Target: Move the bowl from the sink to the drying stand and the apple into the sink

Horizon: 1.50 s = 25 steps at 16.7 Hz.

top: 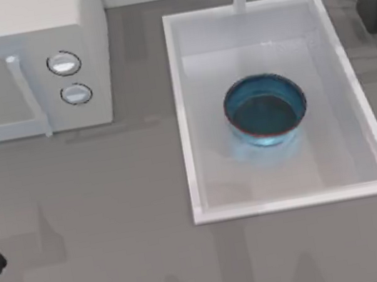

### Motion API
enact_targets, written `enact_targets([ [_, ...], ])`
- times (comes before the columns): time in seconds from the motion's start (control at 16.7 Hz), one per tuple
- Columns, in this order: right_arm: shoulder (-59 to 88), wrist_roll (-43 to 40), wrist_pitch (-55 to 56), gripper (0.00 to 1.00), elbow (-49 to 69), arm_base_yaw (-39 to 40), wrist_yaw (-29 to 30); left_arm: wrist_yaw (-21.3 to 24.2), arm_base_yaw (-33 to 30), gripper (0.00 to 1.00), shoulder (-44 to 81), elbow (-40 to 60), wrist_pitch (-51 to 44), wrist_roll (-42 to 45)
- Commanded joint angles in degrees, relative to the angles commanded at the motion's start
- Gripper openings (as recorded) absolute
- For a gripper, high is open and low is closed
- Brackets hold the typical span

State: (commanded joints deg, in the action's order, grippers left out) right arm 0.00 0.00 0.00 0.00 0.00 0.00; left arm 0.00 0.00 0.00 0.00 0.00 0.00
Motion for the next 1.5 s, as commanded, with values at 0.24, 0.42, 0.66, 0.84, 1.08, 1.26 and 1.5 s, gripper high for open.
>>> enact_targets([
  [0.24, 1.6, 0.4, -1.3, 1.0, 1.4, 0.2, 0.1, 0.0, 0.0, 1.0, 0.0, 0.0, 0.0, 0.0],
  [0.42, 8.6, 1.8, -6.1, 1.0, 7.7, 1.4, 0.3, 0.0, 0.0, 1.0, 0.0, 0.0, 0.0, 0.0],
  [0.66, 26.1, 4.4, -15.5, 1.0, 23.4, 4.1, 1.1, 0.0, 0.0, 1.0, 0.0, 0.0, 0.0, 0.0],
  [0.84, 44.1, 6.6, -22.8, 1.0, 40.1, 6.9, 2.2, 0.0, 0.0, 1.0, 0.0, 0.0, 0.0, 0.0],
  [1.08, 71.3, 9.9, -32.0, 1.0, 66.3, 11.2, 4.2, 0.0, 0.0, 1.0, 0.0, 0.0, 0.0, 0.0],
  [1.26, 91.9, 12.9, -38.8, 1.0, 87.2, 14.8, 6.0, 0.0, 0.0, 1.0, 0.0, 0.0, 0.0, 0.0],
  [1.5, 116.9, 18.0, -48.8, 1.0, 112.9, 19.8, 7.8, 0.0, 0.0, 1.0, 0.0, 0.0, 0.0, 0.0],
])
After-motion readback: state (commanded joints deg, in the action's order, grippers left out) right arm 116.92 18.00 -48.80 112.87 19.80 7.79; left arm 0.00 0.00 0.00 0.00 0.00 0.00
